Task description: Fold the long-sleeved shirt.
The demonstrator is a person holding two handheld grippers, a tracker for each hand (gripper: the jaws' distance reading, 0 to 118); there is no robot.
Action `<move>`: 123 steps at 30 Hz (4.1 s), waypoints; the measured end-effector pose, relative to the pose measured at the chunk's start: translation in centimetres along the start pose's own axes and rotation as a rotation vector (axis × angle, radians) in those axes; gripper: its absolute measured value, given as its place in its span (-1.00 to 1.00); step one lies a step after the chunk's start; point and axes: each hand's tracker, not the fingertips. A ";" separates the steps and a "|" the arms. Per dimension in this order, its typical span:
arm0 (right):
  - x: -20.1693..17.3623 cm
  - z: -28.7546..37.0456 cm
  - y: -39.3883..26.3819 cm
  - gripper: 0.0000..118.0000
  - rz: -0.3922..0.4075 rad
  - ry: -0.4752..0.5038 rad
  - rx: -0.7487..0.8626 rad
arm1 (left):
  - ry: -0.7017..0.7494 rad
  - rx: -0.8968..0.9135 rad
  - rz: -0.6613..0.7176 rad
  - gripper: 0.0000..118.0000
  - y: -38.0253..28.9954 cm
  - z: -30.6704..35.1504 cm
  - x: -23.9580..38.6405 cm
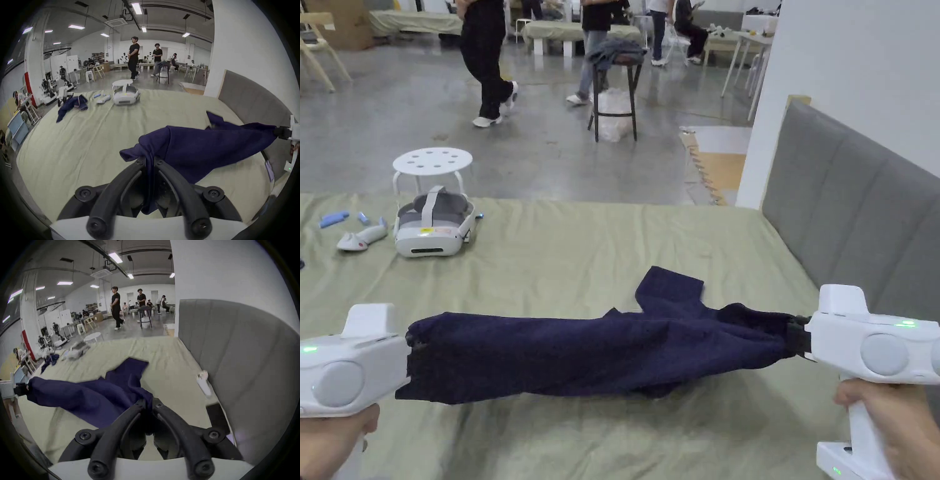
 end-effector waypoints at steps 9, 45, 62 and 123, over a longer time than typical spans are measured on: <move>-0.1 0.3 -16.0 -0.91 -0.053 -0.050 -0.334 | 0.016 -0.261 -0.003 -0.81 -14.7 -0.3 0.3; -0.2 -11.9 -7.8 -0.30 -0.108 -0.043 -0.540 | -0.092 -0.103 -0.012 -0.93 -5.1 0.3 3.4; -0.6 -12.7 -7.8 -0.82 -0.074 -0.065 -0.524 | -0.026 -0.447 -0.120 0.58 -1.6 -16.6 0.7; -1.7 -7.5 19.4 -0.89 -0.168 -0.065 0.004 | 0.013 0.110 0.011 -0.73 19.2 -7.8 5.1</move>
